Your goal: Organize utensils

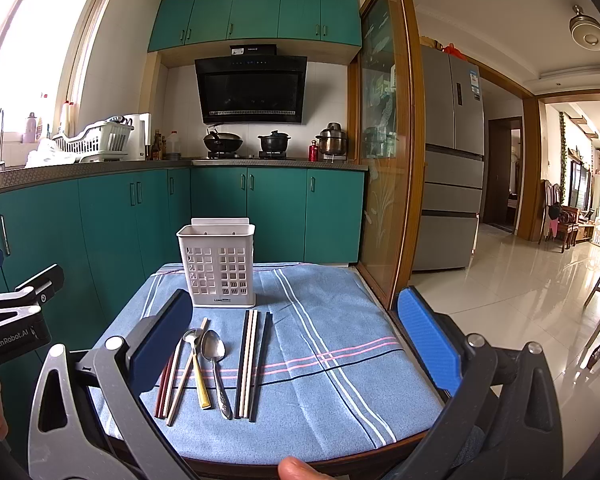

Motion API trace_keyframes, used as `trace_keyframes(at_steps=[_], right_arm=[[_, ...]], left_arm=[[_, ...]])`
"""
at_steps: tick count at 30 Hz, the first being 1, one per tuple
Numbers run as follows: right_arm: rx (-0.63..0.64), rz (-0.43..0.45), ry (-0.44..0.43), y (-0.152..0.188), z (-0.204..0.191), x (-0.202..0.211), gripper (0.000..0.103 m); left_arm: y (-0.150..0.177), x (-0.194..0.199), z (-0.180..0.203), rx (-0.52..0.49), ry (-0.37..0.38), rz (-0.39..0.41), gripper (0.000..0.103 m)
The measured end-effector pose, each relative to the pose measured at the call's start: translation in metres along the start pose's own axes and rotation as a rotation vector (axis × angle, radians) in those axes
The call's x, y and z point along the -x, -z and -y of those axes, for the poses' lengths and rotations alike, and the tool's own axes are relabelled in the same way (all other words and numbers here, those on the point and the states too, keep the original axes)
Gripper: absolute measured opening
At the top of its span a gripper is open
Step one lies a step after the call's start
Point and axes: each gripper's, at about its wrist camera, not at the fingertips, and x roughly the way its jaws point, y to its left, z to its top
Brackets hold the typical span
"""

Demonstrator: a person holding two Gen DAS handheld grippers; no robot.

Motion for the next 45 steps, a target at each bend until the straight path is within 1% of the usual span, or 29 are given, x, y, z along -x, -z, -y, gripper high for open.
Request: trace_keyframes(at_steps=[7,16,21,24,25,26,29,30,31,32,33,34,35,37,39,40,41,45], right_arm=[[0.001,0.000,0.000,0.000,0.000,0.000,0.100],[0.009,-0.002,-0.002,-0.001,-0.003,0.000,0.100],[0.021,-0.020,0.005,0.000,-0.004,-0.006,0.100],[0.061,-0.091,0.062,0.006,-0.004,-0.028,0.100],[0.069,-0.120,0.068,0.008,-0.002,-0.036,0.100],[0.072,-0.173,0.066,0.013,0.000,-0.048,0.100],[0.041,-0.330,0.017,0.034,0.011,-0.083,0.099],[0.016,-0.397,-0.008,0.045,0.016,-0.098,0.096],[-0.011,-0.447,-0.034,0.054,0.020,-0.108,0.089],[-0.032,-0.486,-0.050,0.061,0.021,-0.116,0.079],[-0.066,-0.538,-0.075,0.070,0.025,-0.129,0.074],[-0.079,-0.560,-0.085,0.076,0.024,-0.136,0.067],[-0.084,-0.584,-0.087,0.081,0.023,-0.145,0.063],[-0.071,-0.604,-0.082,0.083,0.020,-0.161,0.062],[-0.079,-0.626,-0.095,0.085,0.021,-0.175,0.062],[-0.083,-0.635,-0.101,0.084,0.021,-0.181,0.062],[-0.086,-0.642,-0.109,0.083,0.021,-0.187,0.062],[-0.088,-0.679,-0.130,0.083,0.019,-0.215,0.062]], left_arm=[[0.000,0.000,0.000,-0.001,0.001,0.002,0.099],[0.001,-0.005,-0.009,-0.002,0.001,-0.005,0.099],[0.001,-0.010,-0.002,-0.007,0.007,-0.022,0.099],[0.006,-0.027,0.000,-0.013,0.019,-0.089,0.099],[0.010,-0.038,0.001,-0.016,0.029,-0.129,0.099],[0.013,-0.048,0.001,-0.017,0.041,-0.170,0.099],[0.027,-0.078,0.002,-0.003,0.076,-0.283,0.099],[0.032,-0.088,0.002,0.001,0.083,-0.320,0.098],[0.038,-0.099,0.003,0.003,0.101,-0.360,0.097],[0.043,-0.106,0.004,0.006,0.117,-0.383,0.094],[0.049,-0.117,0.006,0.003,0.134,-0.413,0.089],[0.054,-0.128,0.007,-0.001,0.143,-0.442,0.087],[0.057,-0.137,0.009,-0.001,0.146,-0.458,0.084],[0.062,-0.155,0.012,0.001,0.149,-0.481,0.080],[0.065,-0.176,0.014,0.011,0.163,-0.527,0.075],[0.067,-0.187,0.015,0.021,0.180,-0.556,0.074],[0.070,-0.198,0.016,0.023,0.181,-0.583,0.074],[0.080,-0.226,0.025,-0.009,0.160,-0.649,0.074]])
